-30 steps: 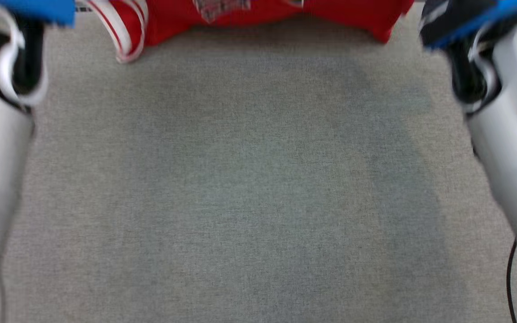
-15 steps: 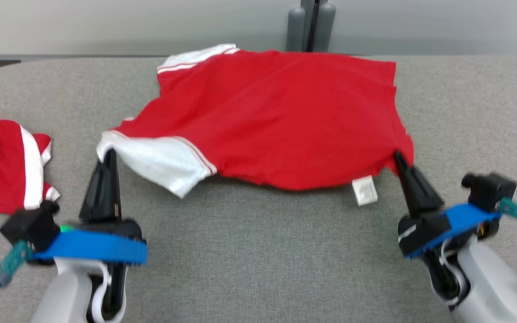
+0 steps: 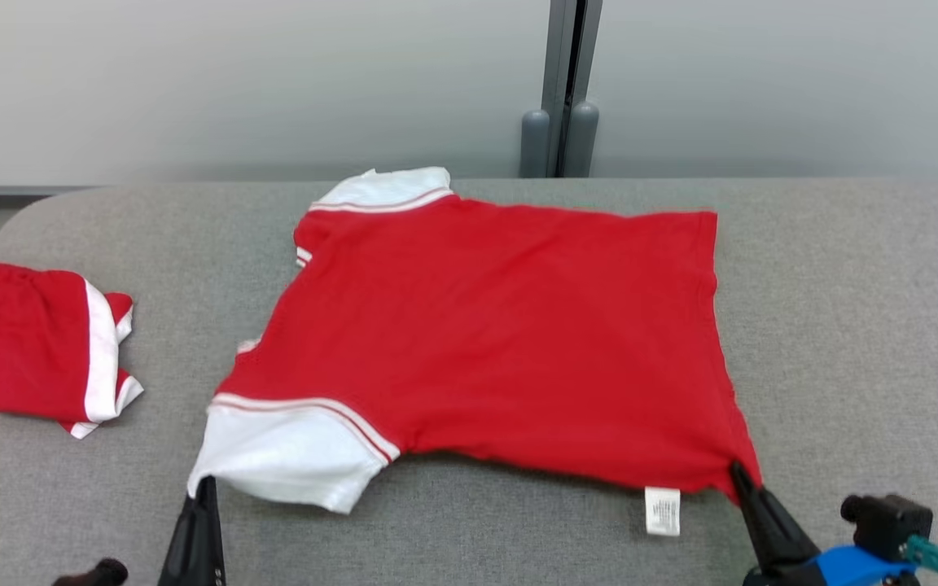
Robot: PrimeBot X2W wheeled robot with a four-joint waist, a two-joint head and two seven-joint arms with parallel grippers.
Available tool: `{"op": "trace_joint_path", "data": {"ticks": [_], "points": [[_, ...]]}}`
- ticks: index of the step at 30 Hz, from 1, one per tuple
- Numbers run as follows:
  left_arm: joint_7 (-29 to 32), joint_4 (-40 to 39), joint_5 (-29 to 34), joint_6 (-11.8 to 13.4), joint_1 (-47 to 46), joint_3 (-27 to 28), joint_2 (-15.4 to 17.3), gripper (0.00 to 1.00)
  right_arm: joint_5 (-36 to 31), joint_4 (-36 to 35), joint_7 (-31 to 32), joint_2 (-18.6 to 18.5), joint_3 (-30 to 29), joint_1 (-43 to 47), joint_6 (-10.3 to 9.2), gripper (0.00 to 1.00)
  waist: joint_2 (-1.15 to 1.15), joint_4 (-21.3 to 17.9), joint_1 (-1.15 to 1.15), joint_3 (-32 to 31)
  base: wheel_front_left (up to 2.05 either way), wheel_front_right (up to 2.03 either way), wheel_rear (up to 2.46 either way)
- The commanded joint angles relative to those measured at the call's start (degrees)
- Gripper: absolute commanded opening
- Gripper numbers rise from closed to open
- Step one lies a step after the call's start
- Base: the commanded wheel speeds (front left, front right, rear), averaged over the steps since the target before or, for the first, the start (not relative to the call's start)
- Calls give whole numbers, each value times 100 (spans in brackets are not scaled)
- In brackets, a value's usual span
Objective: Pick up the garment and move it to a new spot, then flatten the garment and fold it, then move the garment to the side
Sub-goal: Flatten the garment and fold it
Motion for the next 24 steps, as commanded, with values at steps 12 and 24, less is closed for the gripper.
{"op": "trace_joint_path", "data": {"ticks": [12, 24], "points": [[109, -543, 52, 244, 823, -100, 75, 0, -329, -1096, 857, 155, -675, 1417, 3, 0, 2, -44, 1, -132, 0, 0, 0], [313, -572, 175, 27, 81, -224, 317, 0, -586, -1342, 1340, 383, -818, 1023, 3, 0, 2, -174, 1, 13, 0, 0, 0]]}}
